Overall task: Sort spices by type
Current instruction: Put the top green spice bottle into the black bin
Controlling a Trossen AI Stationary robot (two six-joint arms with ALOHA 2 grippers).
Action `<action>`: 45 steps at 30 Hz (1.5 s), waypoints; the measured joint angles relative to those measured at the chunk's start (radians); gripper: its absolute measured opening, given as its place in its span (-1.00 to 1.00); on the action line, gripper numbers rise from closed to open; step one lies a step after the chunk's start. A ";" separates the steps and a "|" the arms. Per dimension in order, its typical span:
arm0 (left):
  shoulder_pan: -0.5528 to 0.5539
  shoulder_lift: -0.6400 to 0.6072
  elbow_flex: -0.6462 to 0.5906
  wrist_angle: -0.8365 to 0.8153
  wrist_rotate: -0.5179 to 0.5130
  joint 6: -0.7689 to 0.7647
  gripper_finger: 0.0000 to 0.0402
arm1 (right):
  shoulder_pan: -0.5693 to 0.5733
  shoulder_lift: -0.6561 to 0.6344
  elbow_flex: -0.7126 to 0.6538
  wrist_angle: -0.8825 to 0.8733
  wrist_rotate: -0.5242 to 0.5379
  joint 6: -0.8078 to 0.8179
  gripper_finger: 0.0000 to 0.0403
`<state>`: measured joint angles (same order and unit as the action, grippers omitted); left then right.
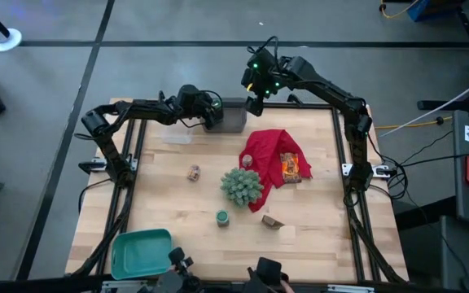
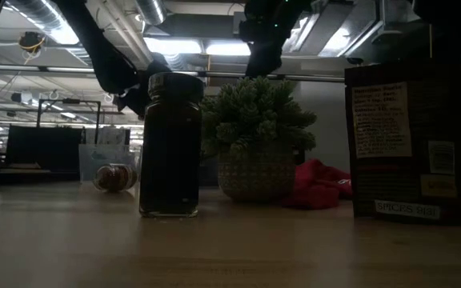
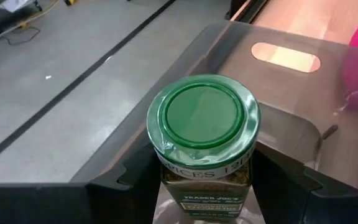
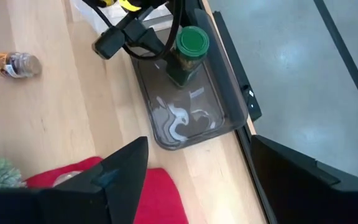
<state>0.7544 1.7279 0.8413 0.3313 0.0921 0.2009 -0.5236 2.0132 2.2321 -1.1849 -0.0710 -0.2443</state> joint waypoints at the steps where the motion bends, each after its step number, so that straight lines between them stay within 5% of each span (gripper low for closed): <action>1: 0.000 0.000 0.000 0.000 0.000 0.002 0.00 | 0.000 0.000 0.004 -0.007 0.002 0.000 0.39; 30: -0.016 -0.002 0.000 -0.008 -0.076 0.042 0.00 | 0.000 0.000 0.010 -0.093 0.008 0.003 0.39; 45: -0.031 -0.014 0.000 -0.008 -0.089 0.000 0.35 | 0.000 0.000 0.010 -0.104 0.008 0.004 0.39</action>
<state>0.7238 1.7141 0.8417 0.3233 0.0031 0.2009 -0.5236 2.0132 2.2417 -1.2894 -0.0631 -0.2406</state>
